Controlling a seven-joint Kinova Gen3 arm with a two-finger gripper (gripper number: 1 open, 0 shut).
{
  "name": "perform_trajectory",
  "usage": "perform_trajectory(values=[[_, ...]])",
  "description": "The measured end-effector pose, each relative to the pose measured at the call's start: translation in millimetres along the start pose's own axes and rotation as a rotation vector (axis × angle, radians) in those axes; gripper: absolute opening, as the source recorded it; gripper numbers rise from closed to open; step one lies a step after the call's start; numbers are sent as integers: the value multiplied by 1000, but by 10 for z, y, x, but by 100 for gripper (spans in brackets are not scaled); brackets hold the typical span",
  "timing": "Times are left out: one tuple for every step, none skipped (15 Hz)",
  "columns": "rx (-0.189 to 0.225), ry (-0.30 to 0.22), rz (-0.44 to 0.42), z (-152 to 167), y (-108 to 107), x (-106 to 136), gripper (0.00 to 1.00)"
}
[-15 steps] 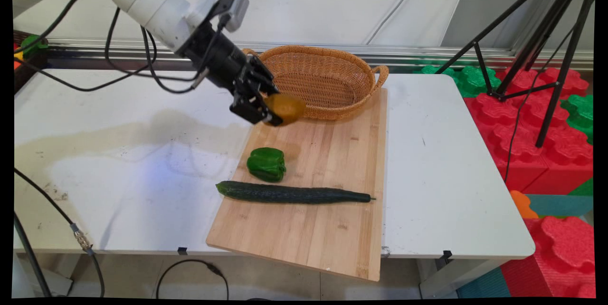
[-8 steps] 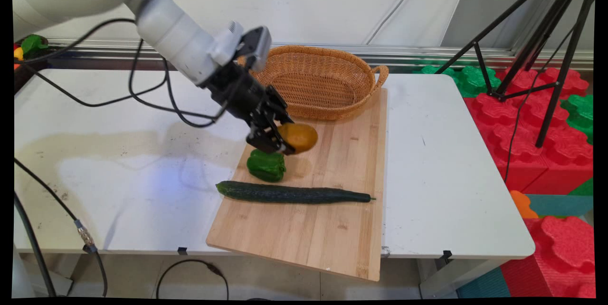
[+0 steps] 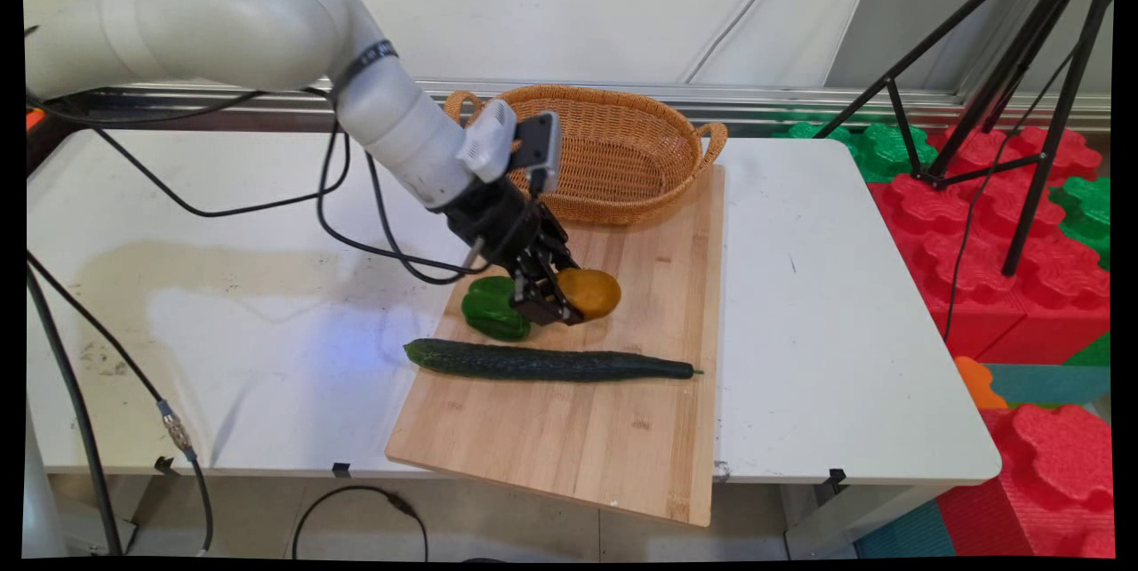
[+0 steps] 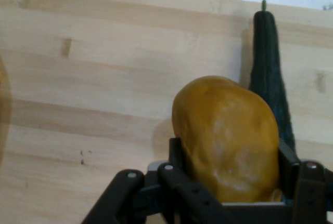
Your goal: Place the picked object on the cutting board
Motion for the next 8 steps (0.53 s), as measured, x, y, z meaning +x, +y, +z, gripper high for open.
perform_trajectory(values=[[3, -8, -5, 71, -5, 14, 0], [4, -13, -9, 126, -10, 27, 0], [6, -18, -13, 184, -15, 42, 0], [7, -22, -18, 237, -19, 57, 0], [8, -24, -22, 282, -22, 74, 0], [9, -23, -26, 314, -27, 90, 100], [10, -21, -30, 346, -34, 111, 100], [13, -17, -35, 371, -44, 134, 100]])
